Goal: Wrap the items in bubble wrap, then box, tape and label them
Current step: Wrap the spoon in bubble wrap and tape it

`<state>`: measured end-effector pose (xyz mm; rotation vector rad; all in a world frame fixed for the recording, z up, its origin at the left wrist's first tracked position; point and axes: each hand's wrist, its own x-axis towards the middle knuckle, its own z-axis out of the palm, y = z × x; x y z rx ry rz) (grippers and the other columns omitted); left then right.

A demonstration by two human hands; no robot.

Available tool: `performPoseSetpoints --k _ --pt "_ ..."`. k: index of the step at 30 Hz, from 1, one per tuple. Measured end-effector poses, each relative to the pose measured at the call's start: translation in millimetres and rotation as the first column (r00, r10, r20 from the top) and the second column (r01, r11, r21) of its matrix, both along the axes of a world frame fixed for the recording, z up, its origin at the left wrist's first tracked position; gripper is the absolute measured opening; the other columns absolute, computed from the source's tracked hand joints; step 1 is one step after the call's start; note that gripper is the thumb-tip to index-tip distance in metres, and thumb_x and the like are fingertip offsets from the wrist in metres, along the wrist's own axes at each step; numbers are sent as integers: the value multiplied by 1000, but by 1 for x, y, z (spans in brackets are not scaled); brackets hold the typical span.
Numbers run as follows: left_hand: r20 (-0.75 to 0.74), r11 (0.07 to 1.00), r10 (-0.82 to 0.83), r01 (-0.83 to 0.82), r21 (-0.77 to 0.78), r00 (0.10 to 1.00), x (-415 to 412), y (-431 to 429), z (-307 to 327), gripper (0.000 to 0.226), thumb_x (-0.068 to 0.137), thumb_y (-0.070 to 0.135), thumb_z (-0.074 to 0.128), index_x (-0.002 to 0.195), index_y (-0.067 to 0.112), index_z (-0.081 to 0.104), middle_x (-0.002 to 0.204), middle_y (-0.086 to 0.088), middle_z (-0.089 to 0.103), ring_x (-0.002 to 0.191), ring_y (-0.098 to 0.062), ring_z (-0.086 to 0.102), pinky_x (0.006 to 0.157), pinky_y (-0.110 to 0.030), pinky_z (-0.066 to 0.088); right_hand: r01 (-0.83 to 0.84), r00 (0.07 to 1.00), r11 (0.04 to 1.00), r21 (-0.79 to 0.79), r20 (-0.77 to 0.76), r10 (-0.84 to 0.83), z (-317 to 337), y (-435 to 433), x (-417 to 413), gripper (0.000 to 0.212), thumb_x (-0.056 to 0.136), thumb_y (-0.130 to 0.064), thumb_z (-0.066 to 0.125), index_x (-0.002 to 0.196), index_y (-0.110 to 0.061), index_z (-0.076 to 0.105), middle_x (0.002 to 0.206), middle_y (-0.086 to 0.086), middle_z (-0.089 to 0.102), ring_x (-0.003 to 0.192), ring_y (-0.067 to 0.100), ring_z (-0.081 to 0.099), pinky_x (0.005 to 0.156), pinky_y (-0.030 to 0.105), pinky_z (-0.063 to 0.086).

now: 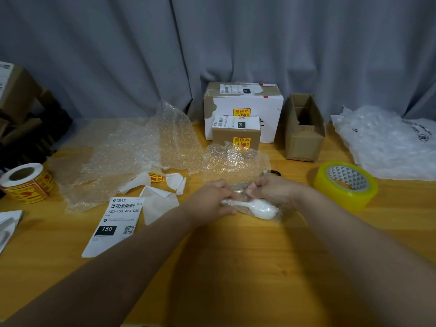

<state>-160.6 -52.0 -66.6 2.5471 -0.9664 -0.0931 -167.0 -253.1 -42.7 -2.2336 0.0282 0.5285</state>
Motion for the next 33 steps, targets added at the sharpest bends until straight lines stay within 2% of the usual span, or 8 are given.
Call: performPoseSetpoints --k 7,12,19,22,25,28,30,33 --pt "-62 992 114 -117 -40 991 8 -12 -3 31 100 30 43 113 11 63 114 -5 54 108 -20 46 92 -29 33 -64 978 997 43 201 54 17 -12 -20 24 86 -34 69 103 -17 70 95 -8 63 90 6 58 77 16 44" --pt "-204 983 121 -146 -110 971 12 -12 6 19 97 32 49 88 17 57 86 1 50 85 -16 49 70 -28 34 -17 973 988 155 229 -20 -2 -19 -23 19 88 -23 67 106 -18 65 100 -3 65 94 13 60 73 14 44" --pt "-545 807 126 -405 -429 829 17 20 9 11 96 21 53 102 14 59 105 2 64 100 -14 62 92 -32 50 27 948 981 192 307 -86 -10 -19 -29 18 85 -21 71 89 -5 63 84 1 64 76 7 57 62 11 42" --pt "-620 699 161 -532 -477 768 20 30 17 19 101 16 41 98 10 59 96 -6 66 88 -15 65 81 -23 53 63 949 984 165 295 -110 -13 -19 -26 19 88 -21 67 93 -2 66 85 4 64 78 13 57 66 23 42" --pt "-532 746 226 -496 -445 816 18 34 20 18 99 19 44 102 9 59 96 -5 66 91 -17 63 75 -19 52 94 944 995 22 317 -96 -13 -17 -17 24 92 -23 63 90 1 65 81 7 59 74 16 53 62 27 38" --pt "-187 976 202 -214 -50 961 12 35 19 33 89 36 62 119 25 59 113 4 61 97 -10 57 76 -19 46 106 948 988 -116 310 -65 -10 -13 -13 24 92 -25 61 75 -8 60 74 2 52 68 14 48 58 27 35" --pt "-5 978 164 -162 133 986 10 29 13 47 85 43 64 128 28 53 123 3 55 108 -14 52 84 -25 41 106 950 985 -136 308 -59 -9 -13 -12 24 91 -25 63 74 -8 60 74 1 51 69 16 49 59 28 35" --pt "95 965 190 -204 165 977 4 14 9 45 88 45 59 127 23 53 125 0 47 107 -20 54 87 -30 44 82 951 996 -43 302 -65 -7 -16 -13 11 88 -17 68 91 -6 65 84 5 60 76 18 56 61 28 42"
